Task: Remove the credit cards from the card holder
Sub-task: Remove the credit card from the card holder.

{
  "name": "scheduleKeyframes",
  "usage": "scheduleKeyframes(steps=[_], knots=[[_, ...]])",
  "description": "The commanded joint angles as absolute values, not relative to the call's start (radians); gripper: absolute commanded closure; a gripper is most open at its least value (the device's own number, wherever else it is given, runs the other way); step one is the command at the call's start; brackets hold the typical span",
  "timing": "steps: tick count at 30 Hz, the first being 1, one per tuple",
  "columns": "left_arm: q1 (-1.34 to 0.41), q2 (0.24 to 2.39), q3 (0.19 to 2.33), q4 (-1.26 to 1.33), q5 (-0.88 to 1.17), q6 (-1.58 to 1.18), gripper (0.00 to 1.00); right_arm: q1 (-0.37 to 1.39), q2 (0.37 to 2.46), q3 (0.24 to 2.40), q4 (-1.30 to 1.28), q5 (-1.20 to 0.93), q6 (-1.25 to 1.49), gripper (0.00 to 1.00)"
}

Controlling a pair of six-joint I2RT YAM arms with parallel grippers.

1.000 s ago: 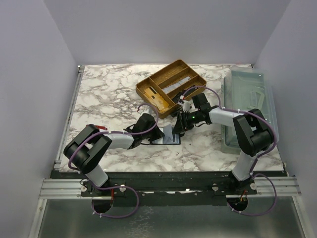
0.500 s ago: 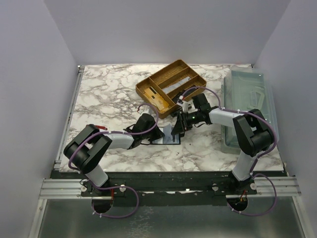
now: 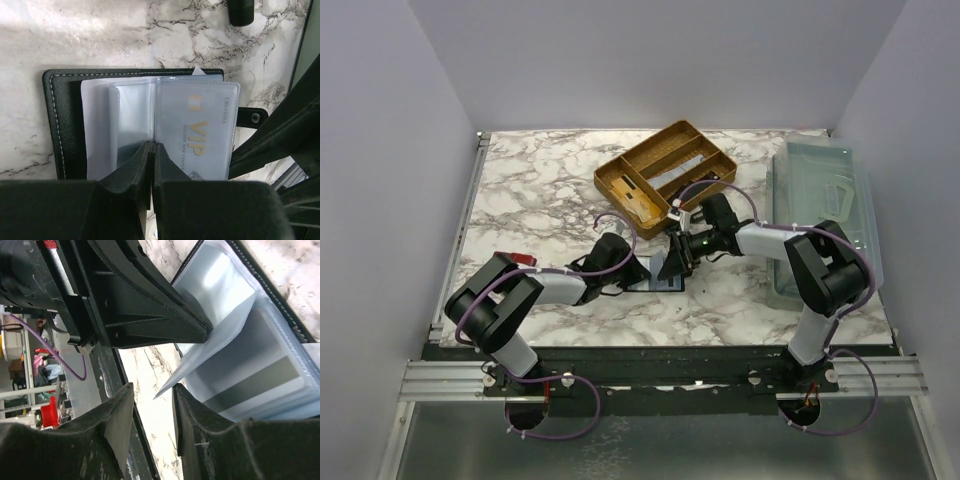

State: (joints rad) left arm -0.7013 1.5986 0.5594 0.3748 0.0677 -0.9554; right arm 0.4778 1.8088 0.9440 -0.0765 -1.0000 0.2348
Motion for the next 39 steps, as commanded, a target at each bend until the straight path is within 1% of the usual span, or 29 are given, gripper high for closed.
scheduleKeyframes(steps=[1, 5, 7, 9, 13, 16, 18, 23, 28, 30, 38, 39], knots=[[-0.701, 1.596, 0.504, 0.265, 0.076, -0.956, 0.91, 0.492, 1.837, 0.967, -0.087, -1.004, 0.221, 0.58], [-0.699, 1.597, 0.496, 0.265, 0.080, -0.957, 0.89, 0.498, 1.858, 0.998, -0.107, -0.999, 0.211, 0.57], [-0.693, 1.583, 0.487, 0.267, 0.081, -0.959, 0.87, 0.505, 1.871, 1.017, -0.119, -1.000, 0.207, 0.57], [-0.682, 1.560, 0.471, 0.272, 0.082, -0.964, 0.79, 0.513, 1.878, 1.036, -0.122, -1.000, 0.205, 0.57], [-0.627, 1.517, 0.422, 0.317, 0.140, -0.983, 0.73, 0.521, 1.904, 1.083, -0.122, -0.993, 0.208, 0.57], [-0.572, 1.488, 0.378, 0.385, 0.206, -1.006, 0.62, 0.530, 1.942, 1.128, -0.137, -1.001, 0.209, 0.57], [-0.536, 1.486, 0.362, 0.432, 0.258, -1.017, 0.57, 0.541, 1.957, 1.135, -0.134, -1.008, 0.213, 0.57], [-0.473, 1.531, 0.346, 0.529, 0.358, -1.043, 0.56, 0.576, 1.972, 1.141, -0.124, -1.002, 0.217, 0.57], [-0.457, 1.567, 0.331, 0.608, 0.395, -1.076, 0.54, 0.583, 2.007, 1.179, -0.120, -1.021, 0.235, 0.57], [-0.454, 1.562, 0.324, 0.630, 0.397, -1.089, 0.51, 0.584, 2.011, 1.184, -0.108, -1.021, 0.242, 0.57], [-0.416, 1.467, 0.293, 0.649, 0.400, -1.097, 0.31, 0.584, 2.022, 1.218, -0.103, -1.025, 0.253, 0.57], [-0.412, 1.461, 0.291, 0.649, 0.404, -1.098, 0.30, 0.585, 2.023, 1.220, -0.102, -1.028, 0.256, 0.57]])
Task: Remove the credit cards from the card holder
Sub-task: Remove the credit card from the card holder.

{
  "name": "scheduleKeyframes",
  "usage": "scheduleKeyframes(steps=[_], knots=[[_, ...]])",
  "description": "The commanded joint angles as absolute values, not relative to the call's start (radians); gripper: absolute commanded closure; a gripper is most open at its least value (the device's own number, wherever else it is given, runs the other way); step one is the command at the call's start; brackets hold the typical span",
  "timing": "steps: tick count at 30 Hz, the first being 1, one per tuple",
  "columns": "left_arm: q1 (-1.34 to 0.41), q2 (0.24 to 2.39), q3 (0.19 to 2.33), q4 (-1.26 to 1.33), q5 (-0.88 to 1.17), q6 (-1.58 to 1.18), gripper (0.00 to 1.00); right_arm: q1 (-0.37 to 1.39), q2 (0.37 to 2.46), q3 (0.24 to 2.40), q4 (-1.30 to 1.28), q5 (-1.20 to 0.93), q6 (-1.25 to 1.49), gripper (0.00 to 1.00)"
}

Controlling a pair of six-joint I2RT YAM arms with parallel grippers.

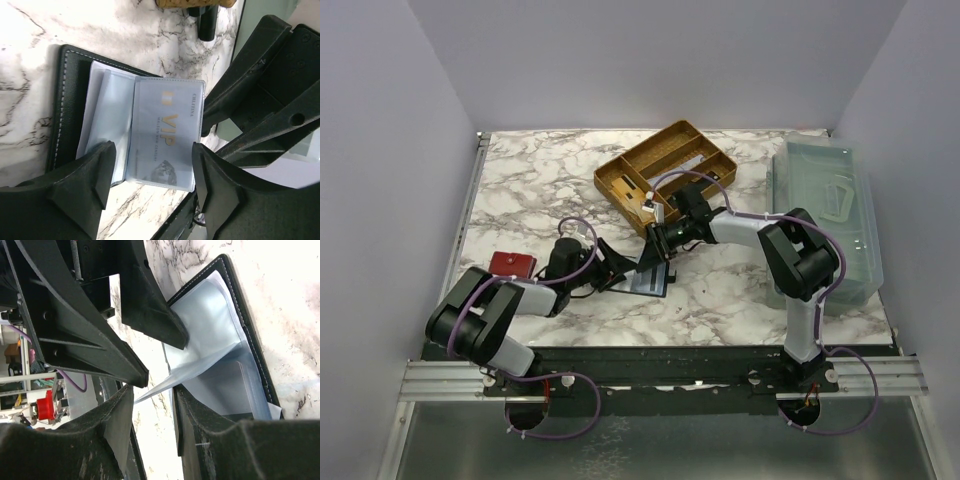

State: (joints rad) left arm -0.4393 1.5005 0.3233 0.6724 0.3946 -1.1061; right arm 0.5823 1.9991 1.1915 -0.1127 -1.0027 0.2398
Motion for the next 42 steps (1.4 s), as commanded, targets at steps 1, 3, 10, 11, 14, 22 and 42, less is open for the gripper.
scheduleKeyframes(steps=[1, 3, 10, 11, 14, 22, 42], knots=[[-0.407, 1.457, 0.289, 0.649, 0.406, -1.098, 0.30, 0.586, 2.025, 1.222, -0.100, -1.029, 0.257, 0.57], [-0.401, 1.457, 0.289, 0.650, 0.412, -1.100, 0.29, 0.588, 2.028, 1.228, -0.098, -1.031, 0.258, 0.57], [-0.377, 1.474, 0.288, 0.687, 0.437, -1.124, 0.25, 0.610, 2.041, 1.240, -0.082, -1.048, 0.272, 0.56], [-0.373, 1.475, 0.286, 0.696, 0.443, -1.130, 0.25, 0.612, 2.041, 1.242, -0.081, -1.052, 0.275, 0.55], [-0.358, 1.479, 0.281, 0.720, 0.460, -1.149, 0.25, 0.613, 2.045, 1.244, -0.070, -1.063, 0.283, 0.54], [-0.341, 1.550, 0.283, 0.803, 0.523, -1.161, 0.25, 0.617, 2.053, 1.249, -0.057, -1.076, 0.297, 0.50], [-0.317, 1.607, 0.268, 0.884, 0.557, -1.167, 0.31, 0.634, 2.029, 1.260, -0.081, -1.081, 0.241, 0.42]])
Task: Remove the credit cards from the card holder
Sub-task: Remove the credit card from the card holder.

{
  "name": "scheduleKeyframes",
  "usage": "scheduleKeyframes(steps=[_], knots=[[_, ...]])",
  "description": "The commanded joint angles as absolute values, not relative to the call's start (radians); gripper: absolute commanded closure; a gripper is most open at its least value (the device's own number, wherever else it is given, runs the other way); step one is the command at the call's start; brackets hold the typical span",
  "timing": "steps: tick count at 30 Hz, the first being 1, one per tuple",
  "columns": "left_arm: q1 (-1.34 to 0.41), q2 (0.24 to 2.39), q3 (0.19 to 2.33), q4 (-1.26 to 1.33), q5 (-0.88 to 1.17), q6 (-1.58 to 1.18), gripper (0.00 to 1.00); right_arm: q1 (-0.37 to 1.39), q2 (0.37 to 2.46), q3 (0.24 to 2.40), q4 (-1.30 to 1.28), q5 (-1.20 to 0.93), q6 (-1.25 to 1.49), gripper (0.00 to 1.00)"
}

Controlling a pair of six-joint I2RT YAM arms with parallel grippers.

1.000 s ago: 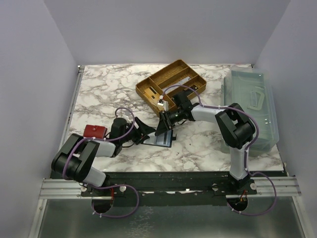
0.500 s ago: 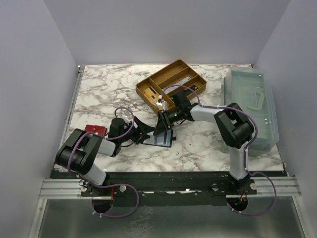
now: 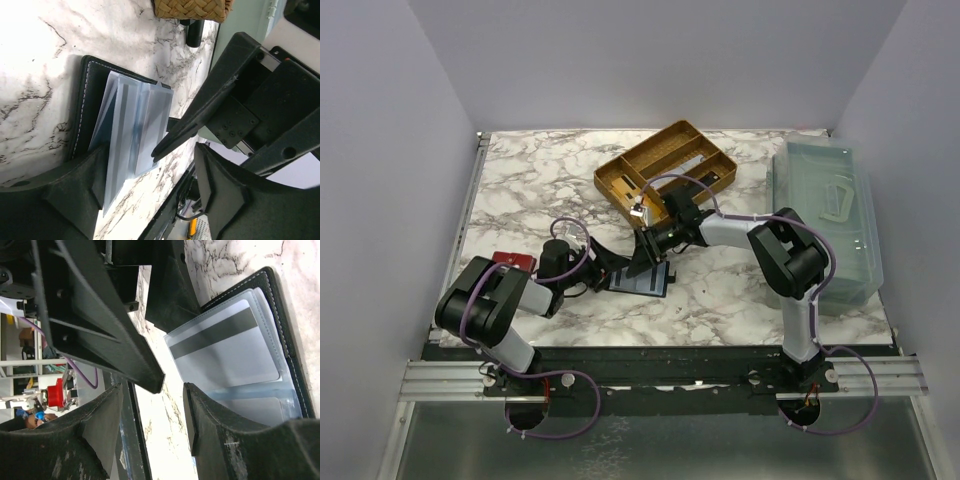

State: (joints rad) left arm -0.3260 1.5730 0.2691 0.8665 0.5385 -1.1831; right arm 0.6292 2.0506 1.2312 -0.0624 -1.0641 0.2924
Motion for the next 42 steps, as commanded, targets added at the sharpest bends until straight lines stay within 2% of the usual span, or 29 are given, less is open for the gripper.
scheduleKeyframes(steps=[1, 7, 9, 11, 15, 26, 36, 42], knots=[[-0.316, 1.611, 0.268, 0.884, 0.558, -1.162, 0.36, 0.632, 2.017, 1.262, -0.098, -1.080, 0.217, 0.42], [-0.305, 1.617, 0.278, 0.874, 0.569, -1.136, 0.74, 0.594, 1.971, 1.259, -0.189, -1.091, 0.108, 0.43], [-0.301, 1.627, 0.289, 0.871, 0.575, -1.128, 0.91, 0.581, 1.963, 1.254, -0.214, -1.107, 0.078, 0.43], [-0.298, 1.635, 0.302, 0.871, 0.588, -1.120, 1.00, 0.567, 1.954, 1.248, -0.226, -1.124, 0.065, 0.43], [-0.299, 1.590, 0.303, 0.896, 0.614, -1.089, 1.00, 0.537, 1.933, 1.216, -0.200, -1.184, 0.079, 0.43], [-0.304, 1.269, 0.221, 0.947, 0.568, -1.044, 1.00, 0.524, 1.878, 1.128, 0.038, -1.313, 0.267, 0.44], [-0.321, 1.221, 0.193, 1.067, 0.567, -1.113, 1.00, 0.517, 1.847, 1.041, 0.359, -1.360, 0.549, 0.48], [-0.351, 1.219, 0.199, 1.115, 0.543, -1.145, 1.00, 0.514, 1.851, 1.039, 0.378, -1.355, 0.583, 0.49]])
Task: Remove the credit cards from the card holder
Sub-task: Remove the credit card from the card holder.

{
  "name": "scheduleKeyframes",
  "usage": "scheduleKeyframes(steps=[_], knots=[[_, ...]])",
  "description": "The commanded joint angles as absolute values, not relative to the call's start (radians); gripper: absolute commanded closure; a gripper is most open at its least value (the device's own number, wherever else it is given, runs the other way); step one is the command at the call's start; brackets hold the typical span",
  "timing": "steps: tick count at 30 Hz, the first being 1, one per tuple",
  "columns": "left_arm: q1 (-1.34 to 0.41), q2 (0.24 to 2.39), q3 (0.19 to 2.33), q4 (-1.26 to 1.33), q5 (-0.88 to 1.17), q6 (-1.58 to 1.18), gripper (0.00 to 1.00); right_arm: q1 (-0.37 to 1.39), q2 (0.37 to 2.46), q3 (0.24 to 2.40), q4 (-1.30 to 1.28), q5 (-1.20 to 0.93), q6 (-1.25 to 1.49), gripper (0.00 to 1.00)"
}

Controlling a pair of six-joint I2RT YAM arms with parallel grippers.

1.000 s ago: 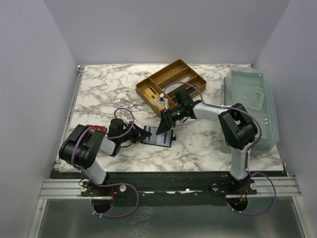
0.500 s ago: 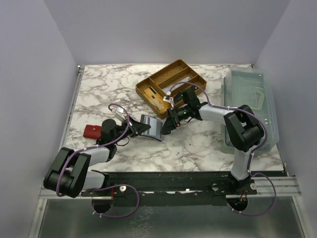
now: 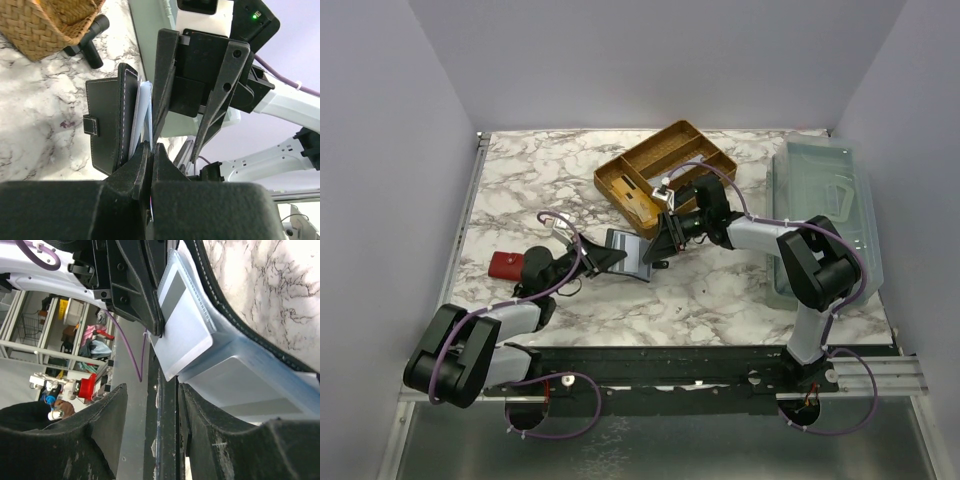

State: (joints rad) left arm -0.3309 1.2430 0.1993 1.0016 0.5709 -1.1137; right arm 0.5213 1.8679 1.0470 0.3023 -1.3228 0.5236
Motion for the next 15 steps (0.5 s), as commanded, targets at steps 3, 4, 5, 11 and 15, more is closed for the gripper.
scheduleKeyframes(steps=[3, 4, 5, 11, 15], knots=[[-0.380, 1.226, 0.203, 1.129, 0.522, -1.147, 1.00, 0.515, 1.845, 1.032, 0.415, -1.359, 0.614, 0.50], [-0.390, 1.230, 0.204, 1.134, 0.515, -1.149, 1.00, 0.515, 1.844, 1.030, 0.421, -1.357, 0.621, 0.50], [-0.401, 1.235, 0.205, 1.143, 0.505, -1.150, 1.00, 0.515, 1.844, 1.029, 0.421, -1.353, 0.624, 0.50], [-0.438, 1.230, 0.203, 1.171, 0.449, -1.157, 1.00, 0.502, 1.839, 1.032, 0.372, -1.305, 0.611, 0.52], [-0.447, 1.218, 0.201, 1.179, 0.430, -1.161, 1.00, 0.489, 1.834, 1.011, 0.447, -1.320, 0.677, 0.52]])
